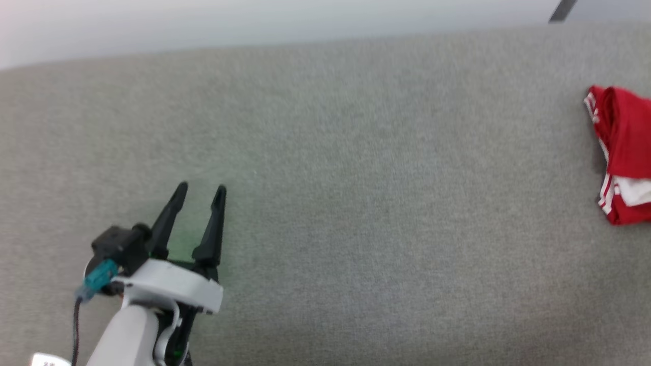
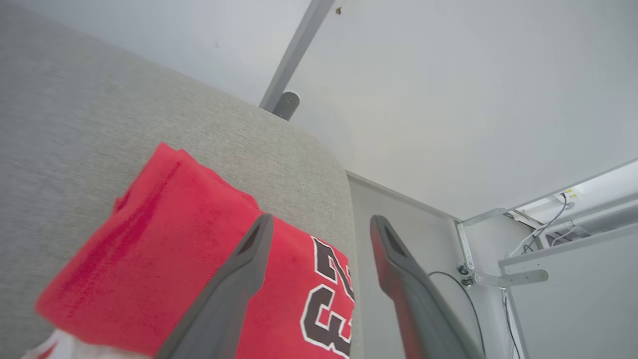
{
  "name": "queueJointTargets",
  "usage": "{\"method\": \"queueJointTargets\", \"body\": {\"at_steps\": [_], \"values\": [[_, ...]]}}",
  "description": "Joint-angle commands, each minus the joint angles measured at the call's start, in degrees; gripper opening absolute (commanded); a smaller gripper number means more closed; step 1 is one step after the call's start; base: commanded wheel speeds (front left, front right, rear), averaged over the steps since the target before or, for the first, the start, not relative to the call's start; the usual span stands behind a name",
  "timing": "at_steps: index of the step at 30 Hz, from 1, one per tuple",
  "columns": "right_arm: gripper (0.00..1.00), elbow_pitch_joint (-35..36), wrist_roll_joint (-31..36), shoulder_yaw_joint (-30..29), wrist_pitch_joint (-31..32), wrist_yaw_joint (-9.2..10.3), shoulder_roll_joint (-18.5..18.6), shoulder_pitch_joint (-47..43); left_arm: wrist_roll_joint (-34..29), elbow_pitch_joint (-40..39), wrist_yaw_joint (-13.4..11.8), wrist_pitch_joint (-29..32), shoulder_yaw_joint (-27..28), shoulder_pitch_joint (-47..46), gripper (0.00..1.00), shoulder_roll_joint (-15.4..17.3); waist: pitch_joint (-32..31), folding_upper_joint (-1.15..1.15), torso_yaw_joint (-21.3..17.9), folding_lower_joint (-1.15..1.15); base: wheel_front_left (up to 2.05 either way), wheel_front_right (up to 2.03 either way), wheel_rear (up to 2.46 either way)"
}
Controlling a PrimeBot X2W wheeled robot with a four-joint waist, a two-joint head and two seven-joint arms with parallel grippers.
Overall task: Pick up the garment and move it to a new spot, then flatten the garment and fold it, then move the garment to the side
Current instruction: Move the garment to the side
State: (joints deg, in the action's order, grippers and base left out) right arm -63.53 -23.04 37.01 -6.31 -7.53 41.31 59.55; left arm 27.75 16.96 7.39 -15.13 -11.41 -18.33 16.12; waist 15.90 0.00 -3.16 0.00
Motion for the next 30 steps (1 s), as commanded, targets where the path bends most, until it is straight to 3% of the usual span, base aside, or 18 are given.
{"method": "queueJointTargets", "body": {"at_steps": [1,15,23,30], "values": [[1.00,-0.05,-0.37,-0.28,-1.09,0.08,-0.91,-1.29,0.26,-0.07,0.08,0.04,0.46,1.16,1.00,-0.04,-4.94,0.00,1.89,0.00,0.00,0.00,0.00],[1.00,4.34,-2.03,-4.41,-8.79,0.09,-9.35,-14.15,-0.45,1.08,-0.01,0.04,4.54,10.21,1.00,0.82,-15.63,0.00,4.98,0.00,0.00,0.00,0.00],[1.00,18.14,2.69,-16.70,-8.87,0.09,-12.09,-25.90,-1.57,1.64,-0.68,0.04,7.04,13.92,1.00,1.53,-17.86,0.00,5.81,0.00,0.00,0.00,0.00],[1.00,29.25,9.45,-26.59,-8.89,0.08,-17.45,-37.78,-2.30,1.31,-0.53,0.04,9.79,17.11,1.00,1.44,-19.28,0.00,5.99,0.00,0.00,0.00,0.00]]}}
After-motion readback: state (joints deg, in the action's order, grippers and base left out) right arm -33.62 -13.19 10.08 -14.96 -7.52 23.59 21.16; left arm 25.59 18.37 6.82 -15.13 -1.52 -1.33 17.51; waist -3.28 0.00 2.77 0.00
